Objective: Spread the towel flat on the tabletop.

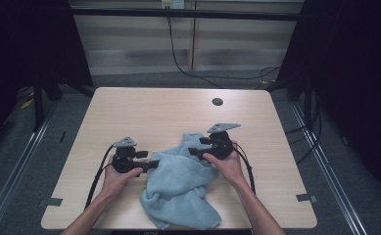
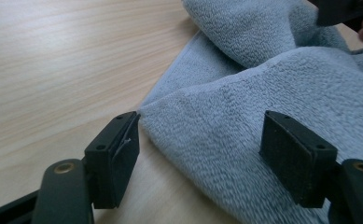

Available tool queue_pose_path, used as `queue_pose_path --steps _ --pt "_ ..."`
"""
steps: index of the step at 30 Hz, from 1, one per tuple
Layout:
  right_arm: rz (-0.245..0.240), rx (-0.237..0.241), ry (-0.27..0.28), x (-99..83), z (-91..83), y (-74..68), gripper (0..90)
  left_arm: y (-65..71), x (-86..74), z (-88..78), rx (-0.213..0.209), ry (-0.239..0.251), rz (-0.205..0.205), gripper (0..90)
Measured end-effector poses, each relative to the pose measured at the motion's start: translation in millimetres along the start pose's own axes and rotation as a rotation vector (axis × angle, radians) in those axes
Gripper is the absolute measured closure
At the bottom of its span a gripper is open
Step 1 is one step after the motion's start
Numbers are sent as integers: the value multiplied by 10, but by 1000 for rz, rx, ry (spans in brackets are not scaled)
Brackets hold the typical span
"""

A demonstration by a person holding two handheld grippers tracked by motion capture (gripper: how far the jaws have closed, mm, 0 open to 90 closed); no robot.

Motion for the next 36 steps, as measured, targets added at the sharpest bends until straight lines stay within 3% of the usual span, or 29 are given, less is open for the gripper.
queue_pose_path --steps 4,5,6,7,8,9,10,11,13,14,17,21,24,25,30,34,36 --pt "14 -2 -59 -115 177 50 312 -20 -68 121 24 -49 -3 238" --pt "11 -1 -103 -215 235 41 344 -8 -75 123 33 -47 10 227" --pt "11 -1 -103 -215 235 41 344 5 -72 131 24 -45 3 227" --pt "18 -12 -115 -293 226 34 449 23 -72 139 5 -58 13 251" --pt "18 -12 -115 -293 226 34 449 23 -72 139 5 -58 13 266" --pt "50 20 -96 -346 194 36 650 40 -77 147 7 -56 22 274" --pt "50 20 -96 -346 194 36 650 46 -77 150 9 -58 32 274" --pt "34 26 -92 -385 182 0 737 61 -83 160 -21 -57 19 384" --pt "35 35 -88 -395 181 -18 782 104 -94 173 -40 -64 42 418" --pt "33 38 -85 -398 183 -45 818 151 -105 188 -60 -77 57 543" --pt "30 42 -82 -393 182 -52 832 180 -100 184 -63 -81 74 724" --pt "31 36 -65 -361 161 -57 843 159 -84 157 -70 -69 62 798" --pt "30 31 -56 -334 140 -58 845 143 -43 102 -63 -41 55 804" --pt "29 27 -29 -274 91 -52 845 132 -18 67 -61 -27 52 806" --pt "32 5 31 -108 -59 -28 845 56 133 -172 -49 84 6 808" --pt "28 -47 107 144 -296 45 847 -23 271 -467 -24 189 -27 811" --pt "26 -74 137 238 -387 85 847 -37 308 -527 -20 210 -30 812"
Point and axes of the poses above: each handheld gripper's, and its own axes: z roughly forward along the jaws, x roughly out of its top, y roughly to its right, the point moved 1 cm from there along z, roughly forward along the jaws, and after that the axes turned 10 degrees about y, right-handed, at the moved point
